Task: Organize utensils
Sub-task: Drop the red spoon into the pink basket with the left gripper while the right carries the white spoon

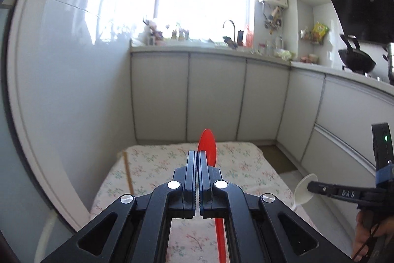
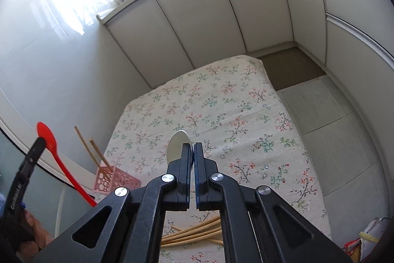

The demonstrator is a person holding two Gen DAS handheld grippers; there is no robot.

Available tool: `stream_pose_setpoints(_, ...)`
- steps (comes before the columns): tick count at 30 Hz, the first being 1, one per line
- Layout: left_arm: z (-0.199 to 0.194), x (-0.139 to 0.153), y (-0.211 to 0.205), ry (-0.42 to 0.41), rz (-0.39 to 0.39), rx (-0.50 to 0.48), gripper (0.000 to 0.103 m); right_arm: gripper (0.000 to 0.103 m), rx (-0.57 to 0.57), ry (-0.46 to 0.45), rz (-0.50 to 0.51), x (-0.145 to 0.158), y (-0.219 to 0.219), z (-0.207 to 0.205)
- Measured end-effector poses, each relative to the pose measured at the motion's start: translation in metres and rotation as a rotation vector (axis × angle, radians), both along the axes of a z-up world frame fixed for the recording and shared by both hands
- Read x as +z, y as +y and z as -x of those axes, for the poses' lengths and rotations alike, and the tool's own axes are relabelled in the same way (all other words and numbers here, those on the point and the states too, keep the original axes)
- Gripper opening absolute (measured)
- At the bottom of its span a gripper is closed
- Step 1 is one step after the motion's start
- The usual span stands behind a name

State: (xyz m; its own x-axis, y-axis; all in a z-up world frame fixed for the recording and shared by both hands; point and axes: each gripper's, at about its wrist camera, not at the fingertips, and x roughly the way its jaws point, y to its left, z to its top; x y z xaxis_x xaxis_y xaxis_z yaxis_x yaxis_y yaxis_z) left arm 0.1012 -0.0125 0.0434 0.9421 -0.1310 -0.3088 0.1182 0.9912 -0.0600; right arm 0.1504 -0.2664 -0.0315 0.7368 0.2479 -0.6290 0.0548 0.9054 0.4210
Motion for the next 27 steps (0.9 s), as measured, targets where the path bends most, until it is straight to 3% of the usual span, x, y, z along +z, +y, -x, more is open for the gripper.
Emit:
stream_pose_setpoints(2,0.001,0.004,0.020,-0.062,0.000,0.072,0.001,0.002,0.015,-0.015,-0.003,0.003,0.011,0.001)
stream_pose_setpoints(7,-0.013,-0.013,0.066,-0.122,0.049,0.205,0.000,0.002,0.046,-0.018,0.009,0.001,0.033,-0.007)
stream_pose_setpoints(10,-0.029,-0.028,0.077,-0.139,0.069,0.232,0.001,0.002,0.057,-0.014,0.016,-0.002,0.044,-0.012)
stream_pose_setpoints(14,-0.047,-0.056,0.070,-0.161,0.025,0.252,0.001,0.002,0.066,-0.012,0.015,-0.007,0.053,-0.020)
stream_pose_setpoints(21,-0.073,-0.101,0.060,-0.097,-0.025,0.240,0.001,0.002,0.082,0.000,0.020,-0.016,0.063,-0.031)
stream_pose_setpoints(27,-0.090,-0.117,0.059,0.028,-0.003,0.202,0.005,0.002,0.087,-0.015,0.044,-0.014,0.072,-0.029)
